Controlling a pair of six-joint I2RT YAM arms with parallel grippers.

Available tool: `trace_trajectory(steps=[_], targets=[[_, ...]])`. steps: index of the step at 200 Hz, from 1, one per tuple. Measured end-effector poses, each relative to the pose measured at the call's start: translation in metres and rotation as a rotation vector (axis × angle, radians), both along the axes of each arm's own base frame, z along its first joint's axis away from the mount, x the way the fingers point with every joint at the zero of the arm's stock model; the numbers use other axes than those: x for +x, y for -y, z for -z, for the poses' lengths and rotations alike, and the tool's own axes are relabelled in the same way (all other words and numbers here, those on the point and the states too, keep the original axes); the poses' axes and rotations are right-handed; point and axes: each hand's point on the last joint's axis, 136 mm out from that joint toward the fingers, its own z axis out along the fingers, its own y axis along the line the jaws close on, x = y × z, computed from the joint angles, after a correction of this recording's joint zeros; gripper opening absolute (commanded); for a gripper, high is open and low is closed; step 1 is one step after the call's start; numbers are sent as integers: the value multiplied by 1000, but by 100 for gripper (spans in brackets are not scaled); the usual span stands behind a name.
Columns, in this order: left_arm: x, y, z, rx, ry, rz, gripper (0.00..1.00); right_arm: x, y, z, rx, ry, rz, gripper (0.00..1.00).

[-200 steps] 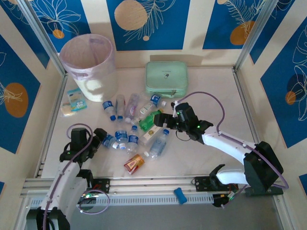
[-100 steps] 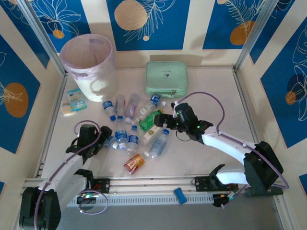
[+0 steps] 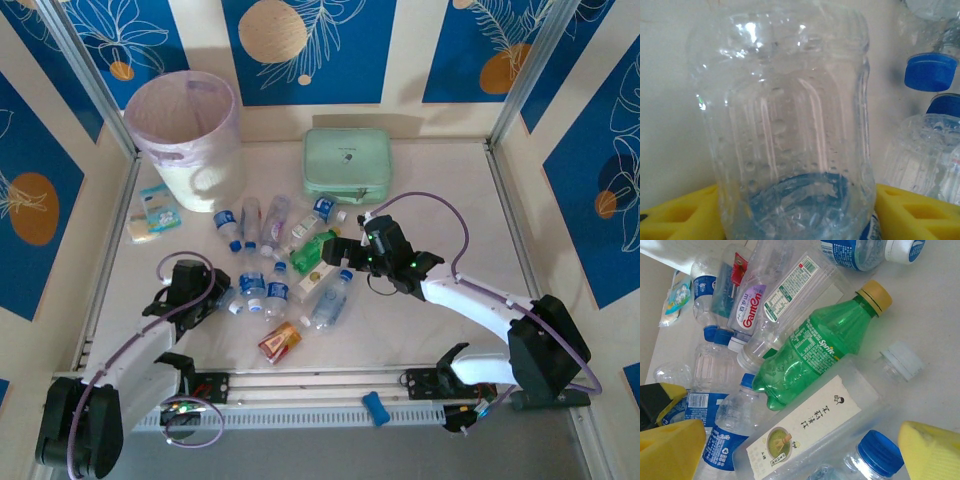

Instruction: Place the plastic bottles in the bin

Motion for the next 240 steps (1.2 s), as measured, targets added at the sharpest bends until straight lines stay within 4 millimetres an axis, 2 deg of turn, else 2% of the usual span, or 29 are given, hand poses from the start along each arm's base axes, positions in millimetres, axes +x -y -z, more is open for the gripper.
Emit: trace_trajectory(steps=[17, 77, 92, 109, 135, 167, 187, 240], targets=[[2, -1, -2, 11, 14, 1, 51, 0, 0, 0, -2, 1, 2, 99], [2, -7, -6, 48, 32, -8, 50, 0, 1, 1, -4, -2, 2, 99], [3, -11, -12, 77, 48, -1, 48, -1, 1, 1, -6, -4, 2, 99], [7, -13, -29, 114, 89, 18, 47, -1, 1, 1, -6, -5, 2, 99], [26, -11, -75, 179, 187, 79, 46, -1, 1, 2, -7, -5, 2, 99], [56, -4, -149, 277, 330, 177, 46, -1, 1, 2, -8, -7, 2, 99], [74, 3, -193, 335, 406, 243, 46, -1, 1, 2, -9, -7, 2, 99], [124, 26, -296, 436, 572, 396, 46, -1, 2, 2, -16, -9, 2, 99]])
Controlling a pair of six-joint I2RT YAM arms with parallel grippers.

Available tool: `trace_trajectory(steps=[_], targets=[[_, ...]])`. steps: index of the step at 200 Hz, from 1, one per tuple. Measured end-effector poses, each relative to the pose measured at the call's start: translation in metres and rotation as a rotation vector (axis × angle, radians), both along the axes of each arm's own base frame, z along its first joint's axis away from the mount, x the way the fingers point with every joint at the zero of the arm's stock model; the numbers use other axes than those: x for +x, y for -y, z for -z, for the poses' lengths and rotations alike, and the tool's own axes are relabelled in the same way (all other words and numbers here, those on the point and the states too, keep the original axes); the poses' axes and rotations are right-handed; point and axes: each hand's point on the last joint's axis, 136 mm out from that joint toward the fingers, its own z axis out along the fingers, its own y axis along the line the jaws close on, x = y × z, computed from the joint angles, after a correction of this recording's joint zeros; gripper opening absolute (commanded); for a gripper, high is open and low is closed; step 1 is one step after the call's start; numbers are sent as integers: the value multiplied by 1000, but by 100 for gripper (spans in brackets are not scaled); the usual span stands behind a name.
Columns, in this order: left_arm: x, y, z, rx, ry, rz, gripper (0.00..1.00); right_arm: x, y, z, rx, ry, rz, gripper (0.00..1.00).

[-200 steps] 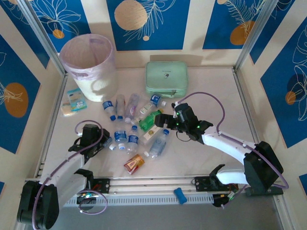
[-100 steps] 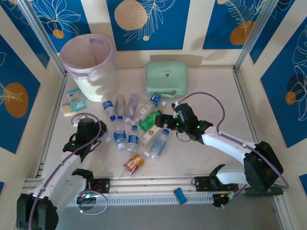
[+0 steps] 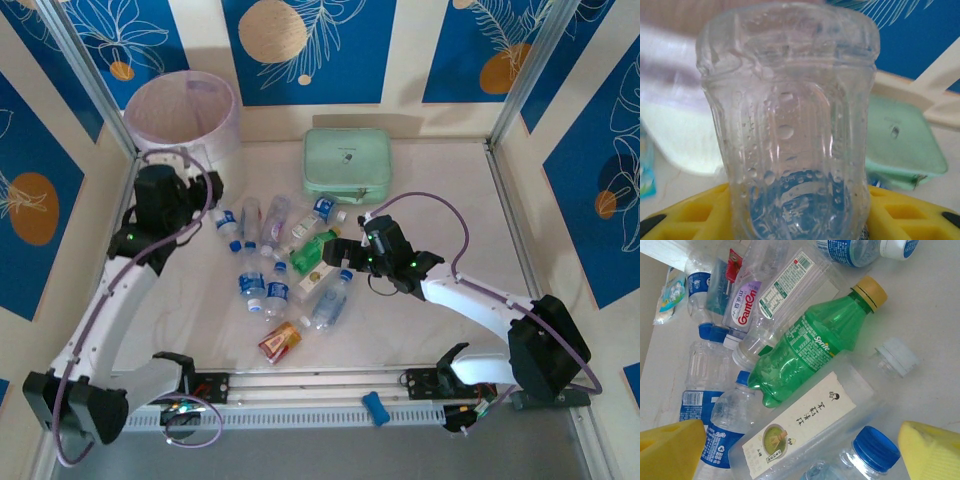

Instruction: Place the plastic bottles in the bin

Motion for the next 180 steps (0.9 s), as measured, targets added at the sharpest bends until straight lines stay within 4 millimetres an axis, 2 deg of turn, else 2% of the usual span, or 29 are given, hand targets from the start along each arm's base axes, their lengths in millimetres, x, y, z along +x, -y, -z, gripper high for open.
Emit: trace_trajectory(steps=[39, 58, 85, 121, 180], targets=[[40, 11, -74, 84, 123, 77, 47, 0, 2, -4, 1, 9, 5, 99], [59, 9, -96, 124, 160, 89, 47, -1, 4, -8, 0, 19, 9, 99], [91, -2, -116, 178, 188, 77, 46, -2, 6, -14, 4, 33, 14, 99], [134, -19, -131, 249, 209, 48, 47, -2, 8, -13, -1, 28, 15, 99], [166, -62, -108, 396, 170, -87, 46, -4, 10, -10, -10, 15, 15, 99]])
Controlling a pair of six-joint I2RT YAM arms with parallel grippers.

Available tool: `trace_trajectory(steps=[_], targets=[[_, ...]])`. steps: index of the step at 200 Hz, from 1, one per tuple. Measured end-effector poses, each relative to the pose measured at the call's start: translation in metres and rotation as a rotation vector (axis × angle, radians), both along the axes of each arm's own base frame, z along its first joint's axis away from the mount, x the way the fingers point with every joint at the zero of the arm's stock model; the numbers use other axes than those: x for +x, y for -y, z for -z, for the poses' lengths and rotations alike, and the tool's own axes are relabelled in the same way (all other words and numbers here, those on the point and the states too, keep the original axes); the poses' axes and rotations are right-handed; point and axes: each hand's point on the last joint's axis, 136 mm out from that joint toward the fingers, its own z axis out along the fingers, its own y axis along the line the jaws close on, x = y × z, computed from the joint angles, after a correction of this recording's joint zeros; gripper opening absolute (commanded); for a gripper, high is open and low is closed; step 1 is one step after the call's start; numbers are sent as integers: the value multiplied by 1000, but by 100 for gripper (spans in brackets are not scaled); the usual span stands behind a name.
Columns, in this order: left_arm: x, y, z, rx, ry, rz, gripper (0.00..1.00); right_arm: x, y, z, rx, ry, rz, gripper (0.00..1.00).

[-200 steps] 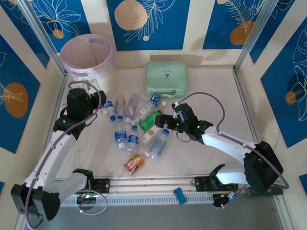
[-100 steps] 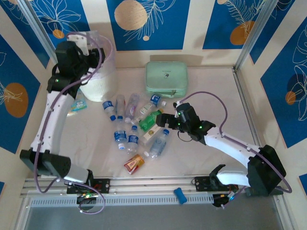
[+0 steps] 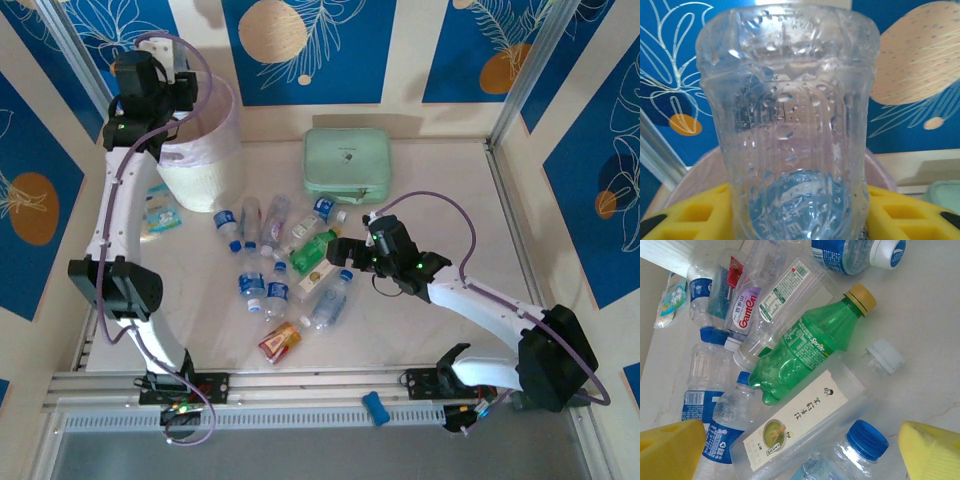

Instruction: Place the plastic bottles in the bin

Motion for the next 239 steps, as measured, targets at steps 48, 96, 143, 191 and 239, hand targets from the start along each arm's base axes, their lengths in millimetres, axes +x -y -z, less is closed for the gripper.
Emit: trace_trajectory(steps=[48, 96, 143, 191, 239], targets=[[17, -14, 19, 57, -1, -55, 47, -2, 1, -1, -3, -4, 0, 99], [42, -14, 74, 85, -99, -50, 48, -6, 6, -12, 7, 14, 3, 99], [49, -15, 107, 81, -178, -46, 59, -7, 8, -17, 13, 29, 10, 99], [48, -13, 108, 43, -186, -43, 100, -7, 8, -18, 12, 30, 12, 99], [44, -8, 85, -27, -148, -35, 100, -7, 8, -18, 14, 28, 14, 99]])
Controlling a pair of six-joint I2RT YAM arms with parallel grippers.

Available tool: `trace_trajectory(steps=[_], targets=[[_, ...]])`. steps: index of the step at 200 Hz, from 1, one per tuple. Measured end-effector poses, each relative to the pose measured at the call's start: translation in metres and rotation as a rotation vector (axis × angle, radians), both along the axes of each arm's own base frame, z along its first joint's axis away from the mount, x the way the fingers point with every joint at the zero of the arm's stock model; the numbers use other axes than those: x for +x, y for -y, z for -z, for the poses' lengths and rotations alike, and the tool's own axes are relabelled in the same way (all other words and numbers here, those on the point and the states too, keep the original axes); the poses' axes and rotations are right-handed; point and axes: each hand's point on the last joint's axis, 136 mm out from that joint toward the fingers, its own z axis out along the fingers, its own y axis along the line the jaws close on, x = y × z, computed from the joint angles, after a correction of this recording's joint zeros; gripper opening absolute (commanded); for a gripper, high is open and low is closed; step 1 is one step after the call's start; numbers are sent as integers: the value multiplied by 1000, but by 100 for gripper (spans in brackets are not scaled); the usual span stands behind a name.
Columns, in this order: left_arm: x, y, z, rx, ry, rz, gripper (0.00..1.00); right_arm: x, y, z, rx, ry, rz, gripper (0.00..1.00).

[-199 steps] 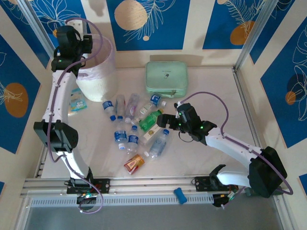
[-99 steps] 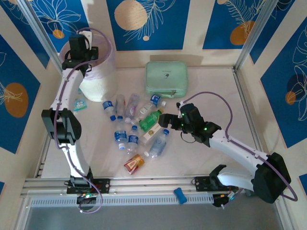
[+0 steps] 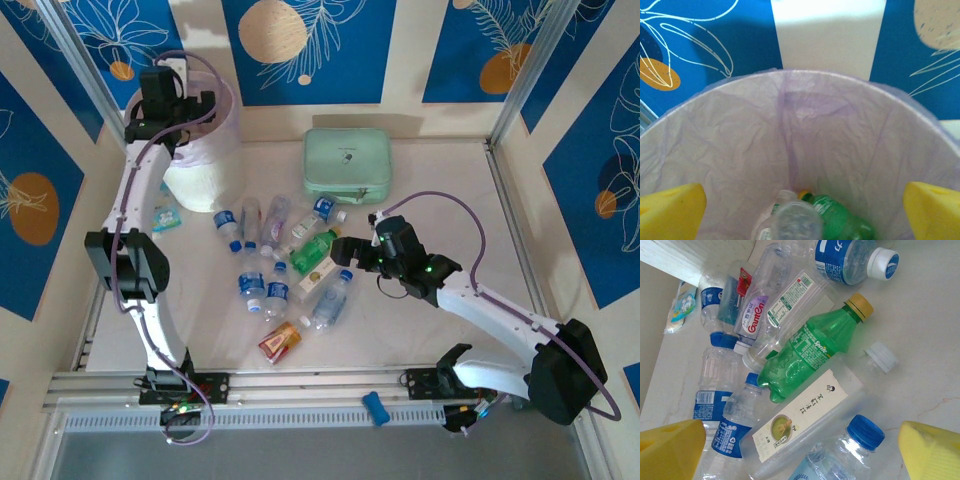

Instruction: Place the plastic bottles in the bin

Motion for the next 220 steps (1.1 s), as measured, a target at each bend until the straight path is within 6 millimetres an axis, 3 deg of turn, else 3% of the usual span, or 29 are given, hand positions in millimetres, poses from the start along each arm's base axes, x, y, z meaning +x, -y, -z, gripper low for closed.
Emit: trace_trajectory(steps=[42, 68, 95, 122, 182, 220], targets=[[-31, 24, -36, -97, 52, 67, 100, 1, 0, 7, -9, -21, 8, 99], [-81, 62, -54, -129, 109, 146, 100, 2, 2, 20, -30, -65, 28, 99], [-139, 111, -50, -180, 153, 266, 100, 0, 7, 27, -32, -107, 61, 99], [-181, 138, -22, -258, 133, 343, 100, -5, 10, 35, -30, -163, 94, 98], [-245, 185, 80, -430, -101, 463, 100, -34, -4, 79, -72, -364, 111, 94], [-276, 194, 140, -495, -244, 458, 100, -53, -13, 98, -91, -463, 135, 93]])
